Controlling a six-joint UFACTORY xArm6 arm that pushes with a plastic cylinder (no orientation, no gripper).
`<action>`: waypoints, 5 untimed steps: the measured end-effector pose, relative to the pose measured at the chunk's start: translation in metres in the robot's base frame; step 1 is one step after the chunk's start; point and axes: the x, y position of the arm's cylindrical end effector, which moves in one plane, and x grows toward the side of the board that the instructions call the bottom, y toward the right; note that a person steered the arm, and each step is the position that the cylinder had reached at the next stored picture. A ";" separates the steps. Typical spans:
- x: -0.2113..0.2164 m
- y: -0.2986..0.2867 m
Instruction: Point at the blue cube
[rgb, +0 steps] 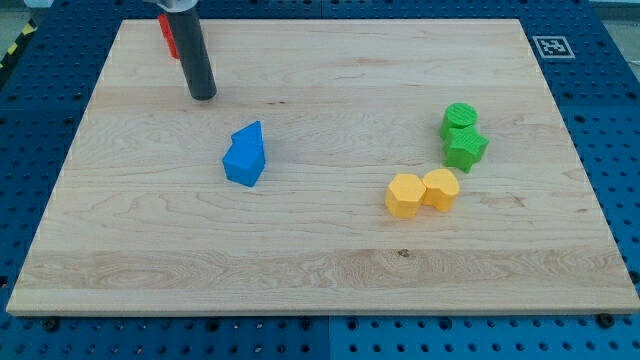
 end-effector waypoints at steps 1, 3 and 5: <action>0.001 0.022; 0.035 0.101; 0.084 0.114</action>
